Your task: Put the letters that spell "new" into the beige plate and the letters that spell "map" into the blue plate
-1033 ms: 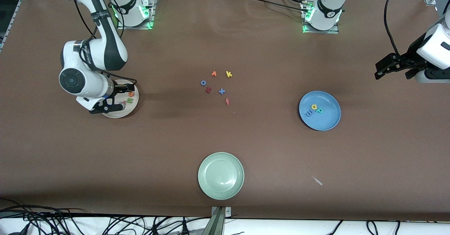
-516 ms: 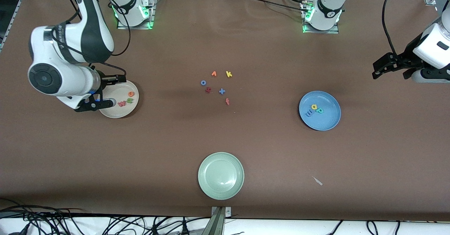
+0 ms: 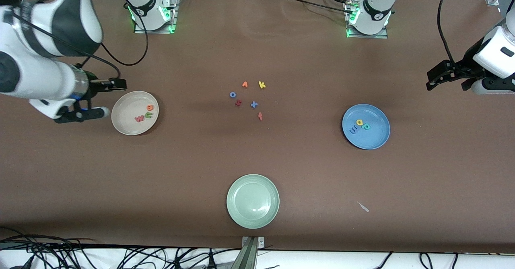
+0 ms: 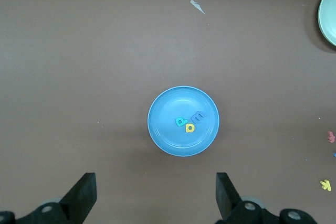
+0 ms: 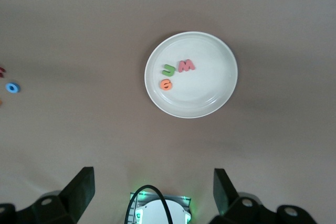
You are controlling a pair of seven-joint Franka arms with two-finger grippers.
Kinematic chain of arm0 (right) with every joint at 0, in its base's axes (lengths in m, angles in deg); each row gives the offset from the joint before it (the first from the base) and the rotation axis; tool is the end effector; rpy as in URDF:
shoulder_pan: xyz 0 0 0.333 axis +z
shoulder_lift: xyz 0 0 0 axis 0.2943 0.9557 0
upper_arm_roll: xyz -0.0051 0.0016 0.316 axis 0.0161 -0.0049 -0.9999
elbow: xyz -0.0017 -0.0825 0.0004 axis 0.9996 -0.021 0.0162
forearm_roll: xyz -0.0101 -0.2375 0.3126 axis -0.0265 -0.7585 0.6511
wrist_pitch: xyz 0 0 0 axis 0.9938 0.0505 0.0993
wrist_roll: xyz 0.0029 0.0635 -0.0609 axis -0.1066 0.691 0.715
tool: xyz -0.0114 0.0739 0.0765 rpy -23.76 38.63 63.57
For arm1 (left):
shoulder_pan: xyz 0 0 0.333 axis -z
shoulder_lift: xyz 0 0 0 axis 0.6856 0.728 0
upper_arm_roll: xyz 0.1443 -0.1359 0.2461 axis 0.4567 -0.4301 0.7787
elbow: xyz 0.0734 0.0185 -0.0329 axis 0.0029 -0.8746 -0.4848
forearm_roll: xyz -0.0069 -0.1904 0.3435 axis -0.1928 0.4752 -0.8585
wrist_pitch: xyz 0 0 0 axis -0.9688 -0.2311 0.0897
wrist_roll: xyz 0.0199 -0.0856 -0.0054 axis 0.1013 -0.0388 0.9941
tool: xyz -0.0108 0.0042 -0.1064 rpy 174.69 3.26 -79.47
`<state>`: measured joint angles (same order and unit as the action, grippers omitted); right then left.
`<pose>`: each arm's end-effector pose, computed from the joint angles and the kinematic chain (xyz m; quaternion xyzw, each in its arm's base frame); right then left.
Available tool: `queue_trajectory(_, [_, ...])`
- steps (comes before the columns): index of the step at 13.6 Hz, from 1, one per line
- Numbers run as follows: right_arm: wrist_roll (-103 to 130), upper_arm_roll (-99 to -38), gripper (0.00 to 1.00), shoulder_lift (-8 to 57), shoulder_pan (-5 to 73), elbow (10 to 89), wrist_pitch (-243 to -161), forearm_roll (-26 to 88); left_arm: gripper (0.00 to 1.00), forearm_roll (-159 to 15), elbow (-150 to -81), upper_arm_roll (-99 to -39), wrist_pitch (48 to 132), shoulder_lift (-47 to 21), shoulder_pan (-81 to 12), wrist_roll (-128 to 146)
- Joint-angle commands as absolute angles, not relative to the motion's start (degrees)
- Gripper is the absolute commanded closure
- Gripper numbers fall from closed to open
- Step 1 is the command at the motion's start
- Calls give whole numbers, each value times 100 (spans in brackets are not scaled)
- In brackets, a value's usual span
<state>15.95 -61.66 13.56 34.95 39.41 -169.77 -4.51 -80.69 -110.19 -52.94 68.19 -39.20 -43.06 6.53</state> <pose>0.5864 0.0701 0.4999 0.9848 0.0674 -0.1594 0.0118 0.5592 -0.0256 0.6014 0.9998 0.0124 0.0116 0.0036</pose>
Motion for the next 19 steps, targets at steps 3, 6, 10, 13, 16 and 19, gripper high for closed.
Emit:
queue_trajectory(3, [1631, -6758, 0, 572, 2566, 4151, -17135, -612, 0, -7955, -10948, -5280, 6718, -3947, -4319, 530])
queue_trajectory(6, [1605, -7179, 0, 264, 2092, 4335, -17293, -673, 0, -7955, -10948, -5280, 6718, -3947, -4310, 530])
queue_trajectory(10, [1666, -7488, 0, 105, 1721, 4555, -17346, -771, 0, -7955, -10940, -5280, 6718, -3938, -4302, 539])
queue_trajectory(13, [1684, -7497, 0, 79, 1703, 4599, -17574, -797, 0, -7955, -10879, -5280, 6718, -3921, -4275, 539])
queue_trajectory(16, [1693, -7497, 0, 87, 1685, 4617, -17663, -788, 0, -7955, -10843, -5280, 6718, -3912, -4258, 565])
queue_trajectory(19, [1701, -7506, 0, 87, 1694, 4617, -17672, -770, 0, -7955, -10843, -5280, 6718, -3912, -4258, 565])
